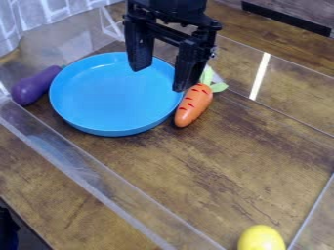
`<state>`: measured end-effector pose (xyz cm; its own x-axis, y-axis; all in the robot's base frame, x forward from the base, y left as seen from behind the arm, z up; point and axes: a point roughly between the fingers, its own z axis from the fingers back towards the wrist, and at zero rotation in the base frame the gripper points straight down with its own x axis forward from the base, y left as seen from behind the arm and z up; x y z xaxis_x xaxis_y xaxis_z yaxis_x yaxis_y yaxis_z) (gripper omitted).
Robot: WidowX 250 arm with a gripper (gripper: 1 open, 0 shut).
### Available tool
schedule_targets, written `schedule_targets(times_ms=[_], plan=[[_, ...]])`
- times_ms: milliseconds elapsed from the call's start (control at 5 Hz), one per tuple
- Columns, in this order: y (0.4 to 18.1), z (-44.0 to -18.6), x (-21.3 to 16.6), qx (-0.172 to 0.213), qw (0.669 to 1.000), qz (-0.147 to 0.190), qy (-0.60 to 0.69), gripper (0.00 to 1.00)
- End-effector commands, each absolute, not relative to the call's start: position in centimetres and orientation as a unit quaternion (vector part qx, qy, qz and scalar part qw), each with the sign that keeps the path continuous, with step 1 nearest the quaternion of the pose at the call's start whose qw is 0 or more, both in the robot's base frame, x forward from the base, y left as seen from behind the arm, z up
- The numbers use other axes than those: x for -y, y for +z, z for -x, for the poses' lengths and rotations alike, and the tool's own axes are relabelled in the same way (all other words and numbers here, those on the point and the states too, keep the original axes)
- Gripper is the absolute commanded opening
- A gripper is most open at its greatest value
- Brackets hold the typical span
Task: Put the carrot on the blue tray
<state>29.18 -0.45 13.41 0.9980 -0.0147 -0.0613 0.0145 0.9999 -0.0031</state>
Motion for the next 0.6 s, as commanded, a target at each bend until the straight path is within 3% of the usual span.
schedule_targets(times_ms=[0, 200, 400], plan=[[12.1, -29.6, 0.8, -0.035, 0.999, 0.003, 0.003, 1.00], [9.8, -30.3, 1.0, -0.034, 0.999, 0.006, -0.002, 1.00], [9.4, -30.8, 0.6, -0.030, 0.999, 0.004, 0.013, 1.00]])
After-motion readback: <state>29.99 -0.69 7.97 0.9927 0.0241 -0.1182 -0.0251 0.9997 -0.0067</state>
